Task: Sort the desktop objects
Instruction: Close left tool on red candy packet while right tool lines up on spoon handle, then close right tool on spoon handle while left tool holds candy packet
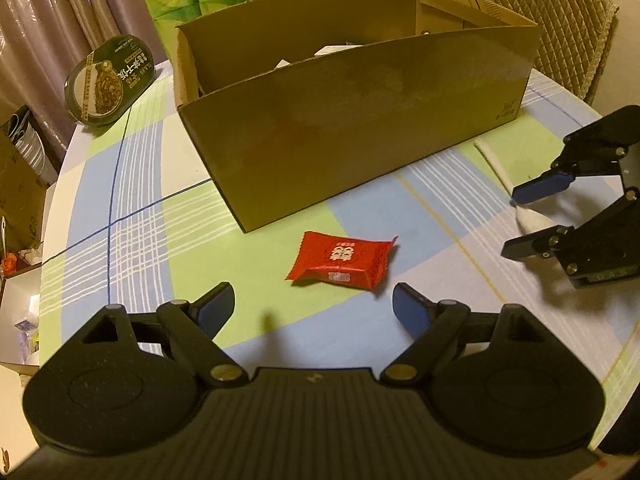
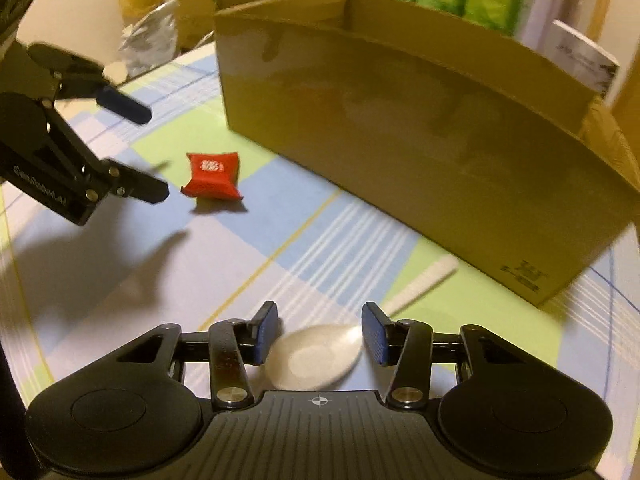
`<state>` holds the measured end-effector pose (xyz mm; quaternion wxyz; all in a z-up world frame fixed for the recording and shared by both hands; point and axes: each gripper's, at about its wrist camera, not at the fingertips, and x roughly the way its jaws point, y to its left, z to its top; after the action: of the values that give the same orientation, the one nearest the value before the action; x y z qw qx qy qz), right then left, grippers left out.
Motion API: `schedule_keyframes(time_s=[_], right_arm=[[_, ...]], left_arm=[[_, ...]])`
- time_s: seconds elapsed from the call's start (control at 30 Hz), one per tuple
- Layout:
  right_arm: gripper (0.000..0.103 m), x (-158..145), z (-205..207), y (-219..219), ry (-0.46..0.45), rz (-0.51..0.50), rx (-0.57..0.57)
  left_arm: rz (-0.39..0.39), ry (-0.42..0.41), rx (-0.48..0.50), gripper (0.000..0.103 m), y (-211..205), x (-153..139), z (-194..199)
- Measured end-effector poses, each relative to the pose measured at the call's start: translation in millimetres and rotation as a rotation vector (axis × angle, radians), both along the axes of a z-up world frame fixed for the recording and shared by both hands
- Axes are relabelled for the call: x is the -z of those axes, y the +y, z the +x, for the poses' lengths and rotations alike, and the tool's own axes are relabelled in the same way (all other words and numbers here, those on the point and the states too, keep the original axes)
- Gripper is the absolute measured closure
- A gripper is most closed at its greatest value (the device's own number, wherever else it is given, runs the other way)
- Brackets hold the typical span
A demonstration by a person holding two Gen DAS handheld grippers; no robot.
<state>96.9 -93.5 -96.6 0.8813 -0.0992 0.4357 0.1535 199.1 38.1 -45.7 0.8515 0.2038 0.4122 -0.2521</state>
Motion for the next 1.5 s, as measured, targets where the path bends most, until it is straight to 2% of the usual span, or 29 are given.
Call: schedule_keyframes(time_s=[0.1,0.17,0.23,0.37,0.47,0.63,0.73,0.8,0.9,0.97,1.03,1.27,1.37,1.5], right_arm=[[0.056,-8.0,-12.3,-6.4,-0.018,0.033,0.048],[0.046,-12.4,-20.3,-10.3,-0.03,0.049,0.088],[0.04,-15.0,-25.3,-12.3,-0.037,0.07,0.122],[0.038,-20.7,-33.0,-17.3,-0.053,0.089,0.153],[0.037,-20.8,-33.0,-23.1,-0.049,0.1,0.173],[0.037,-17.0,-30.6,-30.7,-0.031,0.113,0.197],[0.036,-15.5,-30.0,-34.8,-0.028,0.125,0.206],[0.036,-13.7,-29.1,-37.1,-0.022,0.13,0.21],[0.036,-11.7,-27.6,-39.9,-0.015,0.135,0.22],[0.036,-12.2,-27.3,-40.9,-0.015,0.142,0.228],[0.036,-13.2,-27.3,-41.3,-0.018,0.149,0.235],[0.036,-15.8,-30.0,-37.1,-0.023,0.167,0.256],[0.036,-15.3,-31.0,-34.0,-0.019,0.175,0.277],[0.036,-11.9,-28.5,-29.3,-0.003,0.208,0.321]], left_arm=[[-0.008,0.011,-0.007,0.019,-0.4,1.6,-0.3],[-0.009,0.018,-0.018,0.019,-0.4,3.5,0.3],[-0.006,0.017,-0.03,0.018,-0.2,4.9,1.0],[-0.011,0.0,-0.042,0.014,-2.6,6.2,4.6],[-0.025,-0.011,-0.016,0.013,-8.4,9.0,10.5],[-0.029,0.047,0.016,0.014,-18.8,26.0,29.3],[-0.013,0.059,0.026,0.016,-22.6,33.6,37.4],[-0.032,0.067,0.022,0.017,-22.2,35.1,42.7],[-0.069,0.087,0.021,0.027,-21.3,35.7,49.4],[-0.091,0.104,0.023,0.042,-21.5,34.8,50.3],[-0.088,0.103,0.032,0.052,-23.8,32.8,46.4],[-0.055,0.126,0.047,0.057,-26.9,28.0,11.2],[-0.028,0.115,0.066,0.057,-26.9,25.6,-8.4],[-0.047,0.133,0.059,0.053,-25.6,26.8,-18.4]])
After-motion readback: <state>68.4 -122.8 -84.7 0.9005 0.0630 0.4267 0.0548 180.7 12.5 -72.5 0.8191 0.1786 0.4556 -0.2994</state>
